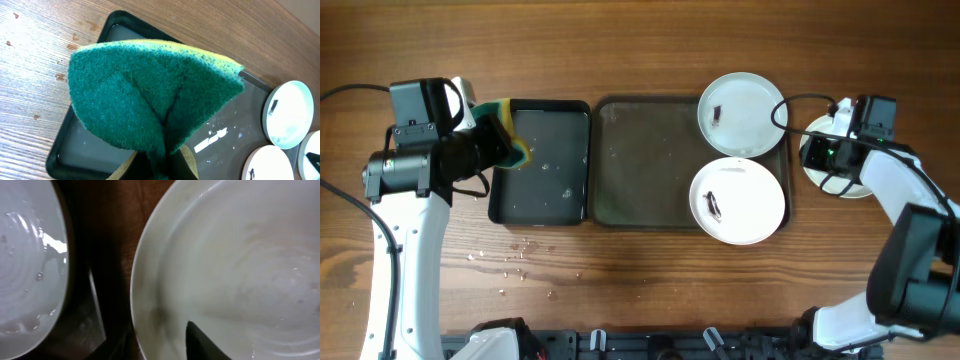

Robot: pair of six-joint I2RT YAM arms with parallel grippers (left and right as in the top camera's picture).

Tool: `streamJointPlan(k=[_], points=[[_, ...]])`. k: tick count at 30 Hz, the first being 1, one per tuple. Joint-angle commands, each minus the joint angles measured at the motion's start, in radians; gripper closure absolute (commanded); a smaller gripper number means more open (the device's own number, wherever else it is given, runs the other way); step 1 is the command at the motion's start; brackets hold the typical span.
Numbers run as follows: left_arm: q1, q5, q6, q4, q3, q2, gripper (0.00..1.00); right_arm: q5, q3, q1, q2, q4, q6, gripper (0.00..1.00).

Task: Clean dirty plates on tray and stack at the side
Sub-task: 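Grasp the lower-right smeared plate with the right gripper and drag it left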

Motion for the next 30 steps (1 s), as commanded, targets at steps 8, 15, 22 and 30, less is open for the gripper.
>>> streamJointPlan(k=[8, 15, 22, 30], points=[[-0.001, 0.002, 0.017, 0.007, 0.0, 0.003, 0.96, -0.177, 0.048, 0.004, -0.095, -0.146, -0.012, 0.65], [-0.001, 0.002, 0.017, 0.006, 0.0, 0.003, 0.96, -0.338, 0.079, 0.027, -0.262, -0.385, 0.031, 0.6], [-0.001, 0.002, 0.017, 0.006, 0.0, 0.003, 0.96, -0.139, 0.021, 0.129, -0.263, -0.518, 0.129, 0.66], [-0.001, 0.001, 0.017, 0.003, 0.0, 0.003, 0.96, 0.055, -0.037, 0.15, -0.262, -0.484, 0.251, 0.66]])
